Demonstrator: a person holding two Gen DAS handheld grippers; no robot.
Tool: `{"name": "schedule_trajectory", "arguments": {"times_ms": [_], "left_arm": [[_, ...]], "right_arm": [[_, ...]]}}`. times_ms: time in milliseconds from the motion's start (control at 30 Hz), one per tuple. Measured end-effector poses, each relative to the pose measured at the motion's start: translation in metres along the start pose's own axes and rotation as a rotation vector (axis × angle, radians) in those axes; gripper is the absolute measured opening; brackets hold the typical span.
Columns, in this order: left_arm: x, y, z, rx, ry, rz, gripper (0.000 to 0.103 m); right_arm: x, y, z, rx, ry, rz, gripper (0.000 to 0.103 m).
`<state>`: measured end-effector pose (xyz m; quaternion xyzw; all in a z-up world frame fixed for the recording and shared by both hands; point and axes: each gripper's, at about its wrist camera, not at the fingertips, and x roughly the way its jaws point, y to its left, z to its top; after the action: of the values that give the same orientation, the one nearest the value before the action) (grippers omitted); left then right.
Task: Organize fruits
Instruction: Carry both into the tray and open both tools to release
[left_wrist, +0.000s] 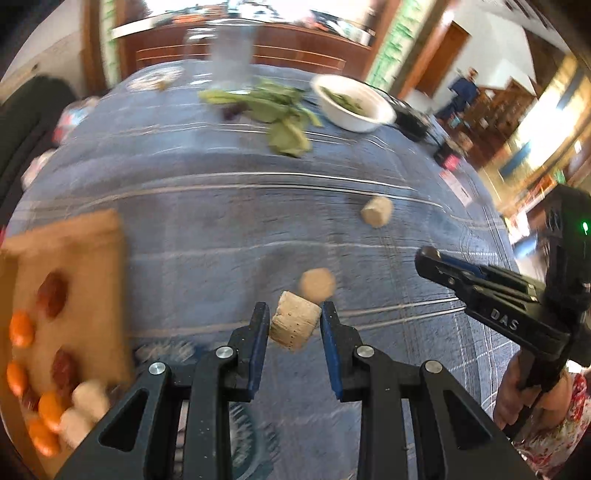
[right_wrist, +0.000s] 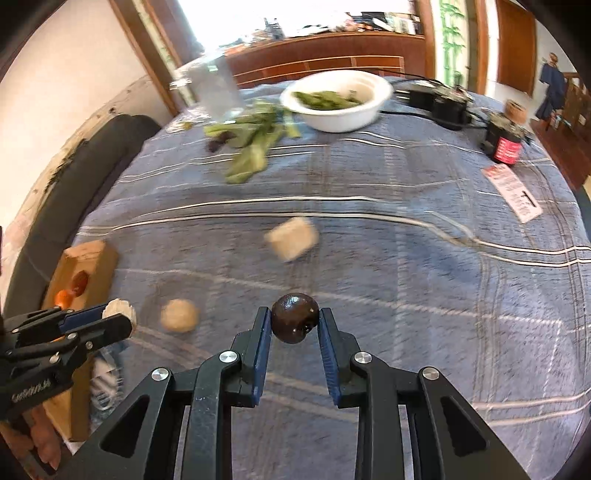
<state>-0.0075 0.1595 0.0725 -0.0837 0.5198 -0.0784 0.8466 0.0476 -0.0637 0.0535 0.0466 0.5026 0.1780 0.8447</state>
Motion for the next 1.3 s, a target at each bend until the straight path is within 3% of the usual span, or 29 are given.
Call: {"name": "schedule_trajectory", "arguments": {"times_ms": [400,567,800,933,1300], "left_arm": [[-0.079,0.147,-0.080,-0.225,-0.019,0.194,0.027],[-0.087,0.184,-0.105,-0.302,-0.015,0.203,0.028],[-0.093,0.186,-0.104,-0.253,-0.029,0.227,0.028],[-0.093,0.185,-0.105,-0.246,-0.019,0.222,0.029],[-0.107,0.185,-0.091,-0.239,-0.031,0.315,0.054]], "right_arm": [[-0.001,0.164,-0.027,-0.205,0.044,0.174,0.028],[0.006,0.231,-0.050,-0.302,0.108,0.245,0.029],[0.024,0.287,-0.086,-0.408,0.199,0.282,0.029],[0.030,0.306,-0.100,-0.469,0.212,0.260,0.029],[0.032,0.326,-0.124,-0.540,0.232,0.268,0.029]]}}
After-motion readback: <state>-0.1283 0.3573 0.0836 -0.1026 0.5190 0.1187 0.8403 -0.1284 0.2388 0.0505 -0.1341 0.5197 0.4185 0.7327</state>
